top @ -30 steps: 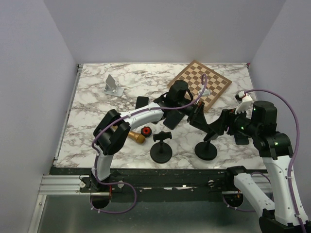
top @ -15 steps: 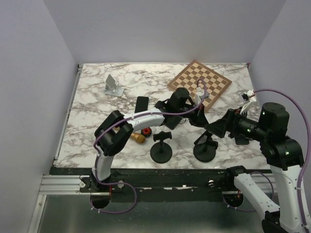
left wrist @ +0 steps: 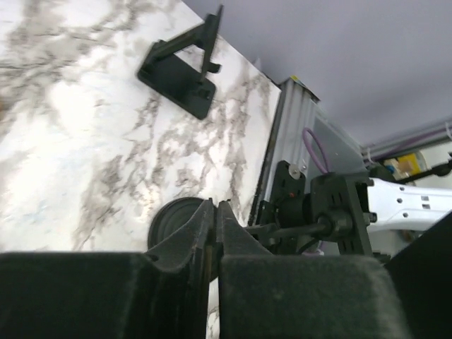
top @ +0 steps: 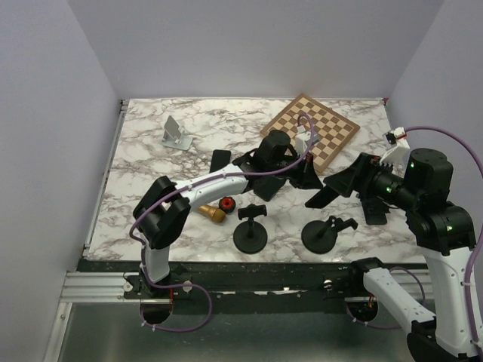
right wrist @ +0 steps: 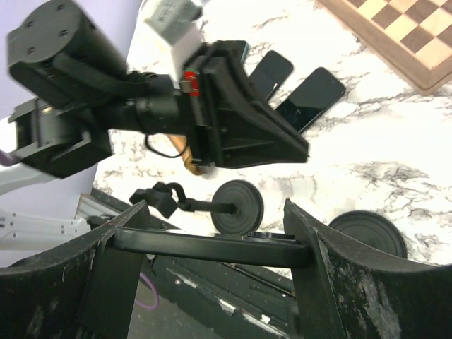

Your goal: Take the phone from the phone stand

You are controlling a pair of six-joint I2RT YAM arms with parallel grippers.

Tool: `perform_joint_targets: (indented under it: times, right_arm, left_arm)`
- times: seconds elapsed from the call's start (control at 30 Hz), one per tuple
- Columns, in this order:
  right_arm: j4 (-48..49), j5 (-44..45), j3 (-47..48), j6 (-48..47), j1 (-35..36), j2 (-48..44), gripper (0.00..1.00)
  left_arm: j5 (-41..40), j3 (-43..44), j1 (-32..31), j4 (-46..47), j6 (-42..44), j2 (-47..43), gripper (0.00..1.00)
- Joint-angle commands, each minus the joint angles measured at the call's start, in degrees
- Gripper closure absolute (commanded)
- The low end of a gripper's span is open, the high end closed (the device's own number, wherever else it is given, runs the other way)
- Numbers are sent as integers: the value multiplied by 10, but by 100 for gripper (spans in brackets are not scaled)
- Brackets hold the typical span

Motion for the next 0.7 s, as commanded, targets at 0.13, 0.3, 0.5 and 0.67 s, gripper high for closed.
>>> perform_joint_targets:
  times: [0.13, 0.3, 0.5, 0.67]
  right_arm:
    - [64, 41, 33, 33, 1, 23, 99]
    - [85, 43, 17, 44, 1, 43, 99]
    - [157, -8, -54, 85, 2, 62, 99]
    - [148, -18, -66, 92, 2, 130, 99]
  left_arm:
    - [-136, 7, 91, -221, 55, -155, 47]
    - [-208, -14, 170, -323, 67, -262, 40]
    - [-245, -26, 216, -331, 100, -410, 16]
    - [-323, -85, 216, -271, 162, -510, 13]
